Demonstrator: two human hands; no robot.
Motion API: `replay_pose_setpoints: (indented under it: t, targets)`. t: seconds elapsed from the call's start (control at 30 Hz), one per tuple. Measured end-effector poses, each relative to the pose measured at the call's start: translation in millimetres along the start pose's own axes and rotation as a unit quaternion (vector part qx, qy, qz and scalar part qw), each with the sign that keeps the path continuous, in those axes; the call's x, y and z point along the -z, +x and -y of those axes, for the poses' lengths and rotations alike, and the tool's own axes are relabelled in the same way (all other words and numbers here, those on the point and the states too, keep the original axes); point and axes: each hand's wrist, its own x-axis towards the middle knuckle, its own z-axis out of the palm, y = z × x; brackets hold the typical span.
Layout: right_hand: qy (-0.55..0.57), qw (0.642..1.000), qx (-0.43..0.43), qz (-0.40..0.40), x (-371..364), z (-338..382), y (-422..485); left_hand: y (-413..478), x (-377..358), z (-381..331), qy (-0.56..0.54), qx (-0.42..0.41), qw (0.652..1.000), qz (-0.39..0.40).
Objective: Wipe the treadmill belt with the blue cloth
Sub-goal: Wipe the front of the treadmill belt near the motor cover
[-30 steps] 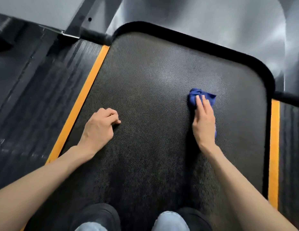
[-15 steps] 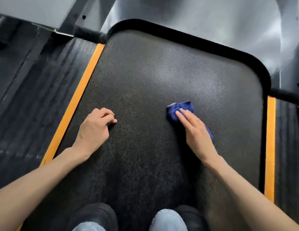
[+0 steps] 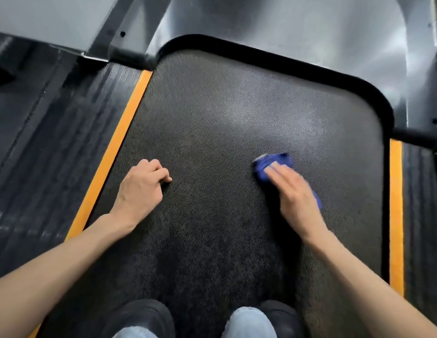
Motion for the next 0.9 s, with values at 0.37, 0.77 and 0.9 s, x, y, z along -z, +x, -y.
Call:
replay_pose_setpoints:
  t: [0.37,0.77,0.9]
  targets:
    - [0.038,0.977,0.191,0.087,-22,94,-37,-1,6,0,-0.016,-0.005,1.0,0.019]
    - [0.047,0.988,0.131,0.069,-44,129,63,0,21,5,-0.013,0.032,0.999,0.012]
    - [0.042,0.931,0.325,0.16,-44,119,69,-2,19,8,-0.028,0.056,0.998,0.017]
